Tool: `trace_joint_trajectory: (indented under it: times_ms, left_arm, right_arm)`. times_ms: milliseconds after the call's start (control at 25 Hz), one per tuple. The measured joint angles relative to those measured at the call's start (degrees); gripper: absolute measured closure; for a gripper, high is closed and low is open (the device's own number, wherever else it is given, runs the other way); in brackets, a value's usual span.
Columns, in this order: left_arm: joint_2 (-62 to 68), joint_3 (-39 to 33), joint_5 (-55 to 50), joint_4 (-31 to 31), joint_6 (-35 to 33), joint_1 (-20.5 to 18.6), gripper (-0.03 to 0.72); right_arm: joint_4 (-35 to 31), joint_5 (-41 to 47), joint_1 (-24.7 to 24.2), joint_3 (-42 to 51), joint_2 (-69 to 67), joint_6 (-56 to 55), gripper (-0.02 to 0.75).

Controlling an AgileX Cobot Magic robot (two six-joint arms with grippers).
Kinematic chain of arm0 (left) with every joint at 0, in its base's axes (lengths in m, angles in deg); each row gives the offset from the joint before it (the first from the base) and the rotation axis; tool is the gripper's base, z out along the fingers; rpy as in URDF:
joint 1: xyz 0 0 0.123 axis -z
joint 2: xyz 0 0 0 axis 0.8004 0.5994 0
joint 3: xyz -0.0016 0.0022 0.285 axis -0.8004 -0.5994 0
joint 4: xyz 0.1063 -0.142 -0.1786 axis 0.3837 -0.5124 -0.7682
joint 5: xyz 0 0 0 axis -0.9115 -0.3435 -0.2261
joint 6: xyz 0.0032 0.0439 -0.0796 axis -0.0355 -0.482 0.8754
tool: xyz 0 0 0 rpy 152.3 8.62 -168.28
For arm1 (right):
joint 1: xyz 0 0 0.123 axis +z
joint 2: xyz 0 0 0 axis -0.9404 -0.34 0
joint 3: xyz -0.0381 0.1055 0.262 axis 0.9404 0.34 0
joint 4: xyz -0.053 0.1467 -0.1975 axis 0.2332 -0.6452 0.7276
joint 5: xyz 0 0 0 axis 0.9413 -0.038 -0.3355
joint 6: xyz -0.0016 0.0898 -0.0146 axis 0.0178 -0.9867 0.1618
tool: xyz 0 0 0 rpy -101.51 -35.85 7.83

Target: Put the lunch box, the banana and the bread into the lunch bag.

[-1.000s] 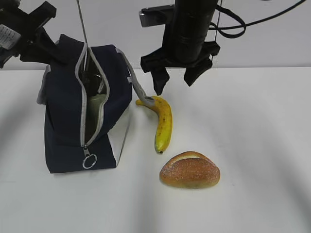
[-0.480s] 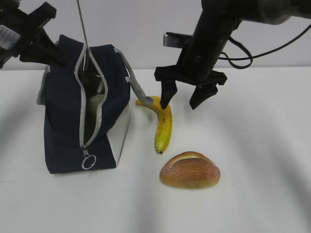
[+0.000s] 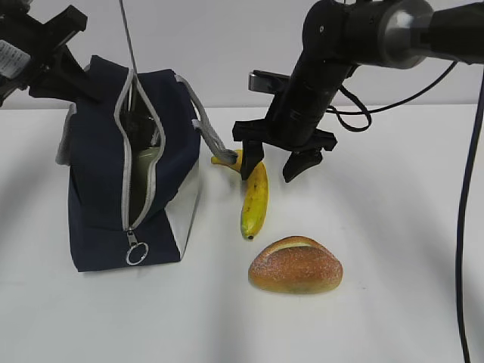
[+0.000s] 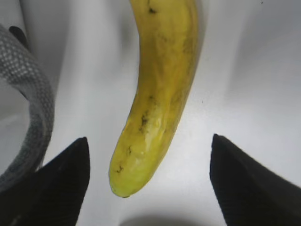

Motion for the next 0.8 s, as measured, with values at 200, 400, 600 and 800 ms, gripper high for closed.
trace_joint_trajectory:
  times_ms: [200, 400, 600, 800]
  left_arm:
    - [0.0, 0.0, 0.0, 0.0, 0.0, 0.0, 0.691]
    - [0.0, 0.0, 0.0, 0.1, 0.0, 0.0, 0.691]
    - [0.0, 0.0, 0.1, 0.1, 0.0, 0.0, 0.691]
    - [0.0, 0.0, 0.1, 0.2, 0.0, 0.0, 0.691]
  right_arm:
    - [-1.1, -2.2, 0.0, 0.0, -2.2, 0.0, 0.153]
    - [-2.6, -4.8, 0.0, 0.0, -3.3, 0.0, 0.167]
    - [-2.8, -5.5, 0.3, -0.5, -5.3, 0.0, 0.256]
    - [-2.9, -5.7, 0.4, -1.9, -7.6, 0.0, 0.301]
